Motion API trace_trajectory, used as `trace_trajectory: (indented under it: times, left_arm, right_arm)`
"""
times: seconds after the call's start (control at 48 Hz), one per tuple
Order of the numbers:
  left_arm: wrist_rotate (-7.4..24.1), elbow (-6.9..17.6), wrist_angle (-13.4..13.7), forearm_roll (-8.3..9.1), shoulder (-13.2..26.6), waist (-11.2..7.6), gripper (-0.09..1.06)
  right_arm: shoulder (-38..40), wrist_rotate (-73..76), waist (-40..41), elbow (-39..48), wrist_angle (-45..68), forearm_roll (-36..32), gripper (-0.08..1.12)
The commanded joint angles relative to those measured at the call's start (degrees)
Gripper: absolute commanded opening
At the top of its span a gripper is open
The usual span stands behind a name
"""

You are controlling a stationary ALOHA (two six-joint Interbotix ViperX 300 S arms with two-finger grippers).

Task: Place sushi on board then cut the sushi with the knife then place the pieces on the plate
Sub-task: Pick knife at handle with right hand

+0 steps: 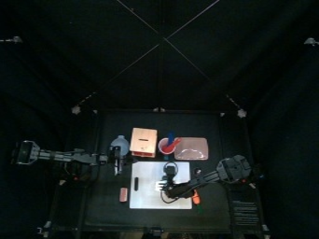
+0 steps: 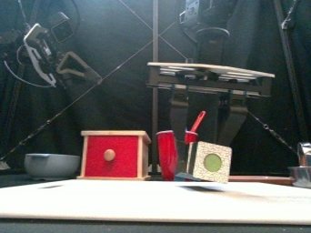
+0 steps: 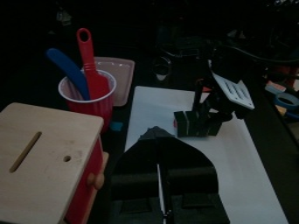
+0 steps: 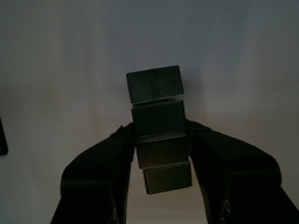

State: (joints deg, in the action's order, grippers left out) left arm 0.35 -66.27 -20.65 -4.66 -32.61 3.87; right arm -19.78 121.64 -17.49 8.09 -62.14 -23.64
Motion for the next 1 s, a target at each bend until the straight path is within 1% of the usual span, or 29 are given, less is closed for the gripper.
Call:
trace_trajectory:
  times: [0.021, 0.083, 0.312, 0.417, 0.521, 0.688, 0.854, 1.0]
  left_arm:
    - [0.1, 0.6, -0.3, 0.18, 0.0, 0.53, -0.03]
    - [0.1, 0.4, -0.3, 0.18, 0.0, 0.70, -0.03]
    - [0.0, 0.0, -0.3, 0.18, 0.0, 0.79, -0.03]
    - [0.1, -0.1, -0.3, 0.18, 0.0, 0.88, -0.03]
    - [0.1, -0.3, -0.3, 0.18, 0.0, 0.97, -0.03]
    - [0.1, -0.4, -0.3, 0.18, 0.0, 0.97, -0.03]
    - [0.0, -0.4, -0.3, 0.18, 0.0, 1.41, -0.03]
    - [-0.2, -0.4, -0.3, 0.00, -0.1, 1.41, -0.03]
  right_arm:
    - [1.3, 0.2, 0.0, -1.6, -0.4, 0.3, 0.69]
    - [1.3, 0.1, 0.0, -1.5, -0.4, 0.3, 0.71]
    - [0.9, 0.2, 0.0, -1.1, 0.0, -0.1, 0.90]
    - [0.7, -0.4, 0.2, -1.4, 0.5, 0.2, 0.94]
    - [1.2, -0.7, 0.2, -1.6, 0.5, -0.4, 0.94]
    - [4.5, -3.3, 0.1, -0.6, -0.2, -1.7, 0.94]
    - [10.1, -13.4, 0.6, 2.6, -0.3, -1.0, 0.94]
    - [15.7, -23.9, 3.3, 4.7, 0.0, -0.9, 0.94]
